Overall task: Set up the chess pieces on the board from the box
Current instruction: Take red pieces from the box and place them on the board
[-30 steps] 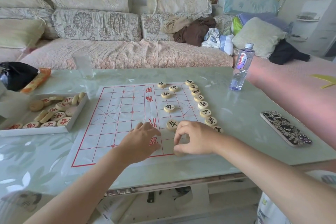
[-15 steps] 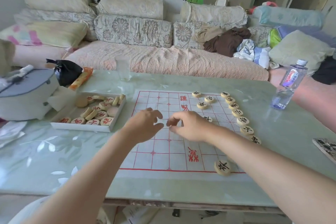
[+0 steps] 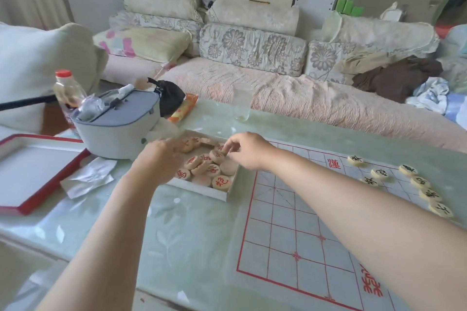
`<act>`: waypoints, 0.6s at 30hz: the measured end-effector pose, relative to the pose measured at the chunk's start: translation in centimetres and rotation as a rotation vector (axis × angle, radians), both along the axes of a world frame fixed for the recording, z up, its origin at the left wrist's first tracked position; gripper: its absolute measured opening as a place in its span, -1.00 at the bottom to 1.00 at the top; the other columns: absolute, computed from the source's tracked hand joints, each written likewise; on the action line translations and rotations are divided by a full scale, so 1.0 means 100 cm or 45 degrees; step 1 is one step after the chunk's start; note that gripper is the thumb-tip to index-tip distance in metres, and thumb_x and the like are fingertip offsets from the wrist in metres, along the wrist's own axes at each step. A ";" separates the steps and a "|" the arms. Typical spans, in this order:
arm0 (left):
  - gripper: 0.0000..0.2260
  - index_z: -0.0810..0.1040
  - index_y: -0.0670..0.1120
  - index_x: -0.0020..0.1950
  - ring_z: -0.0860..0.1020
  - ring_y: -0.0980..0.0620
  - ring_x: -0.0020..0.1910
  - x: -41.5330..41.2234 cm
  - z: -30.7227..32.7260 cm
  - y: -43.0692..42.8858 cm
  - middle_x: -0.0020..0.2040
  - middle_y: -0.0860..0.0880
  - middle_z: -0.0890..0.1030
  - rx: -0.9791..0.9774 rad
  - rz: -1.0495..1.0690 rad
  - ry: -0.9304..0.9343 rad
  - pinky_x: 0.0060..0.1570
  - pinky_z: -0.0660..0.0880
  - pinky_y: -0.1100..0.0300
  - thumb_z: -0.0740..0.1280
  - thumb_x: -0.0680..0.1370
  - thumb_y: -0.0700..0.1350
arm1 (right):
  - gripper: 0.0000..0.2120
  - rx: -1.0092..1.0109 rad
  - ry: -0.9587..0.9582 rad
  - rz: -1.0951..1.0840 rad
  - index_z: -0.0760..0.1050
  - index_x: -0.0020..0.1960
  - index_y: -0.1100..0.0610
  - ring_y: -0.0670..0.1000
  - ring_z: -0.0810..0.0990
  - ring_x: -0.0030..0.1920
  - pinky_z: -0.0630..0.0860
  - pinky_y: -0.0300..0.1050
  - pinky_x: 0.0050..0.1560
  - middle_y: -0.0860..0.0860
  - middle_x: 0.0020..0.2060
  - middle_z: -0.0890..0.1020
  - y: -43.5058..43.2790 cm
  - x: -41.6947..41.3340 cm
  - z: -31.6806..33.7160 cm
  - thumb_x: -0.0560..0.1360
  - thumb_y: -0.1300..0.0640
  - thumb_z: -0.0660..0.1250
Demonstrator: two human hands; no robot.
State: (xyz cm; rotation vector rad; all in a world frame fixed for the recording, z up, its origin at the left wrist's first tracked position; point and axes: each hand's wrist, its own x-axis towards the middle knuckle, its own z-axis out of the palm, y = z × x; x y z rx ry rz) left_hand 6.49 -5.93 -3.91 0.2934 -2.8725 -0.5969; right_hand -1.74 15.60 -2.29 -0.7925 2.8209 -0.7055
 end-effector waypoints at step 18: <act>-0.57 0.22 0.08 0.47 0.38 -0.12 0.31 -0.033 -0.043 0.009 0.35 -0.04 0.46 -0.105 -0.041 -0.206 0.25 0.34 -0.04 0.11 0.61 0.11 | -0.74 0.548 0.204 0.186 0.59 0.05 -0.06 0.01 0.54 0.02 0.52 -0.08 0.00 -0.06 0.00 0.52 -0.047 -0.049 -0.018 0.39 -0.08 0.36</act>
